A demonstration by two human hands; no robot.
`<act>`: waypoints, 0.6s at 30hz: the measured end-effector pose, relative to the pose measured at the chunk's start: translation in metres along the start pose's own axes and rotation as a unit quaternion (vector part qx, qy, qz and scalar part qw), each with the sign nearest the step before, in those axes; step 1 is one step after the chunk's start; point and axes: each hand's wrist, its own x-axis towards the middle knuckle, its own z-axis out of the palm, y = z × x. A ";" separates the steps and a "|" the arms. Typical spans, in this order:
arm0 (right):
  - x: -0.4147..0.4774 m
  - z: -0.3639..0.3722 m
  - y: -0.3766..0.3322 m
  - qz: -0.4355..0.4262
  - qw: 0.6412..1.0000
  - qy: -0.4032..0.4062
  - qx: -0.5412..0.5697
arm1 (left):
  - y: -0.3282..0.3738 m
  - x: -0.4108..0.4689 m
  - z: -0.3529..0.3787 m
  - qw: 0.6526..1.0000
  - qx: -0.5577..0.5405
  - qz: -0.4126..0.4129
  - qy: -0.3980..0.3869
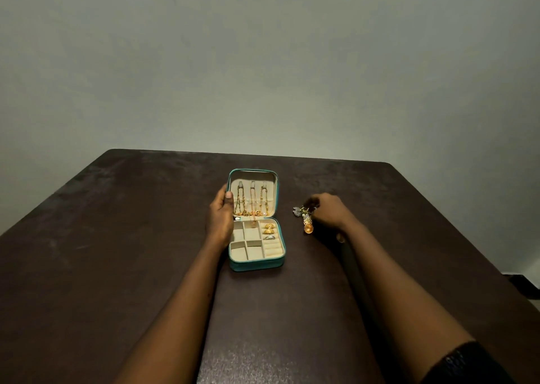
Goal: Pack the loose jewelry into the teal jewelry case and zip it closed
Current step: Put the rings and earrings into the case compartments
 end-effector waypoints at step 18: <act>0.009 0.004 0.017 0.002 0.997 0.080 -0.001 | 0.002 -0.001 0.001 1.000 -0.019 -0.003 0.006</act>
